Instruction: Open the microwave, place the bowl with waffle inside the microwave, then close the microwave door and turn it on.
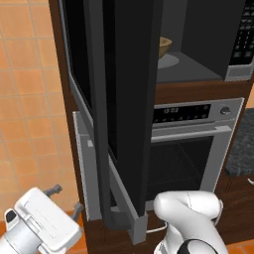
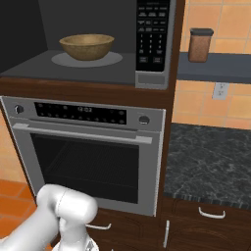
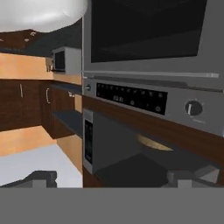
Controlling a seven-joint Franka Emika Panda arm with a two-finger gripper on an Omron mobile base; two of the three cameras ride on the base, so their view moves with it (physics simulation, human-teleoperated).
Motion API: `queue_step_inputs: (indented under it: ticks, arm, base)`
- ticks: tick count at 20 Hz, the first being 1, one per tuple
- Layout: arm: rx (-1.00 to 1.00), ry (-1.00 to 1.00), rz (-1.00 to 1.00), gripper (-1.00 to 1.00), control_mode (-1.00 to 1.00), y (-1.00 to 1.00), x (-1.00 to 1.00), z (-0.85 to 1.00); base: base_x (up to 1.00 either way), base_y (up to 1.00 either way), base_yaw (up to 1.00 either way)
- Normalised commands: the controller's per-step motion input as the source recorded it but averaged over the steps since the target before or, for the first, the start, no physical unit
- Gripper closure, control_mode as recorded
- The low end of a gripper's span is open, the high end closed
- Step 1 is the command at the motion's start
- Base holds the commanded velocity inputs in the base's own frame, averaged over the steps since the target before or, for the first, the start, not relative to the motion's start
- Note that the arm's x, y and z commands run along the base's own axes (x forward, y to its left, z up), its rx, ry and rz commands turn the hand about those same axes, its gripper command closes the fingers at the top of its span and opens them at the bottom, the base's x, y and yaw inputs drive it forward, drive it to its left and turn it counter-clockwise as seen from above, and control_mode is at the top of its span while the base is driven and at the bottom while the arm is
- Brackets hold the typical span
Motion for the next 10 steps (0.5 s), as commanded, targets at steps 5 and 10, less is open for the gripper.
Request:
queue_step_inputs:
  ticks: [5, 10]
  arm:
    - [0.0, 0.0, 0.0, -1.0, -1.0, 0.73, 0.21, 0.0]
    - [0.0, 0.0, 0.0, -1.0, -1.0, 0.67, 0.01, 0.0]
  base:
    - [0.0, 0.0, 0.0]
    - [0.0, 0.0, 0.0]
